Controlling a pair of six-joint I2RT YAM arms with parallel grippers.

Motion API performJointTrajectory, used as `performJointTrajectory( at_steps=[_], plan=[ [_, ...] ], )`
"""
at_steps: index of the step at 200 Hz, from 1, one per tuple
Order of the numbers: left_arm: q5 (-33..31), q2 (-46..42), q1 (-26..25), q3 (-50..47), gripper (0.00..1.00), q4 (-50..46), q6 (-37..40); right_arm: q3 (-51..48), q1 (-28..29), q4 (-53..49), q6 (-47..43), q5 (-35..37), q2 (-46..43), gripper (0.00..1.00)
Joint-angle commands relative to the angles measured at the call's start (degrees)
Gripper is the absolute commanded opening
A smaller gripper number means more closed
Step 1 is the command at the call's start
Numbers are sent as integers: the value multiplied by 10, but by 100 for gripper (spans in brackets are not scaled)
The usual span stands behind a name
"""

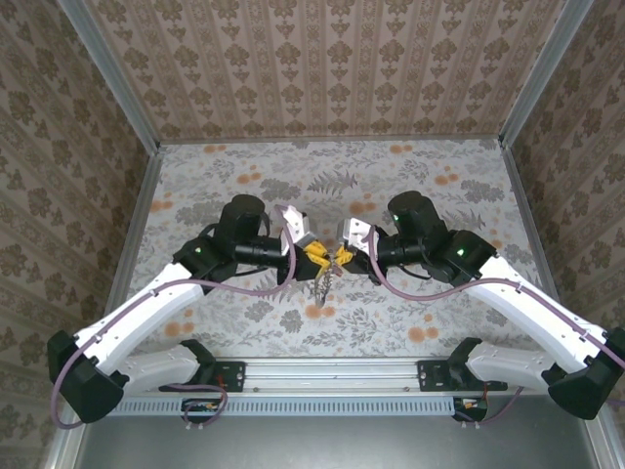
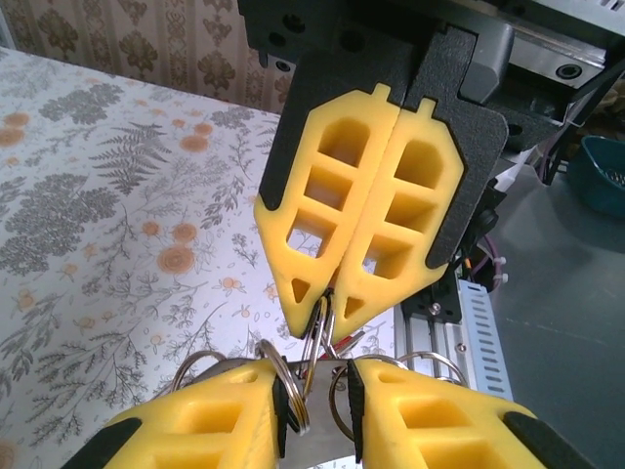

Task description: Put the keys on the keyring

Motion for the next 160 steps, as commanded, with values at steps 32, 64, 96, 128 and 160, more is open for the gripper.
performJointTrajectory(
  at_steps=[32, 64, 96, 128, 160],
  plan=[
    [11, 11, -19, 28, 27, -14, 27, 34, 20, -29, -43, 39, 10, 0],
    [-7, -5, -18, 19, 40, -36, 42, 21, 19, -8, -40, 36, 0, 0],
    [-16, -25, -17, -2, 47, -31, 44, 10, 20, -2, -38, 36, 0, 0],
    [-31, -25, -17, 1, 47, -46, 55, 2, 20, 3, -39, 38, 1, 0],
    [-55, -30, -17, 14, 45, -66, 76, -1, 20, -3, -43, 44, 3, 0]
  ],
)
